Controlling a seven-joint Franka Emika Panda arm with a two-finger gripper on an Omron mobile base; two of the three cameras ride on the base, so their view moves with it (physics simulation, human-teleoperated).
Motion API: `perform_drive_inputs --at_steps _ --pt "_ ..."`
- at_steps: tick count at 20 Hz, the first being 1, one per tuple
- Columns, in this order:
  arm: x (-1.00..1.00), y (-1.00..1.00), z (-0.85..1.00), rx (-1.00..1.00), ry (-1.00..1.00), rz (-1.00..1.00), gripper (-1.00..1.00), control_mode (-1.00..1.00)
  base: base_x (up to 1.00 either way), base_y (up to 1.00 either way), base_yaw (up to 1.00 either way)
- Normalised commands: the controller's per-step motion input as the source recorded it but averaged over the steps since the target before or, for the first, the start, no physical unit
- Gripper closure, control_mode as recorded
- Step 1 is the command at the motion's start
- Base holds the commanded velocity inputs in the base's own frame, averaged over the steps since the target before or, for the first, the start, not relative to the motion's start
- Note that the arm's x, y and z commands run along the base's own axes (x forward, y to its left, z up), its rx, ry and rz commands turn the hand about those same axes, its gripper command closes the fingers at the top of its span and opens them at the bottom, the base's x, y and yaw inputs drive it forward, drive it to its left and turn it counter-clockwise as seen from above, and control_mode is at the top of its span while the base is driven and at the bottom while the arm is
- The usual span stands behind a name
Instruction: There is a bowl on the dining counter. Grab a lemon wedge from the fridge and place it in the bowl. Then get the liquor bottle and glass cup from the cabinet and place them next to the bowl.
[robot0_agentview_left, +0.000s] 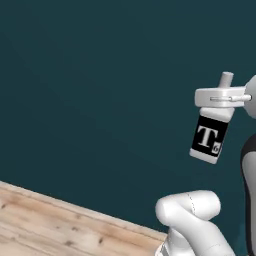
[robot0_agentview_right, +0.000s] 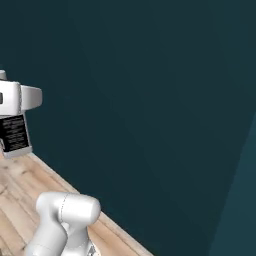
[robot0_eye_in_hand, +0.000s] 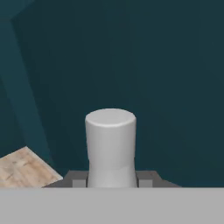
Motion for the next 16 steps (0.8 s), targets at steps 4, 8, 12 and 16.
perform_drive_inputs --at_steps 4,8,12,16 --pt "0.0 0.0 0.0 0.0 0.0 0.0 1.0 1.0 0.97 0.16 0.65" --pt "0.0 0.0 0.0 0.0 0.0 0.0 1.0 1.0 1.0 0.18 0.63" --pt "0.0 0.0 0.0 0.0 0.0 0.0 1.0 1.0 1.0 0.21 0.59" --pt "0.0 0.0 0.0 0.0 0.0 0.0 1.0 1.0 1.0 0.23 0.58"
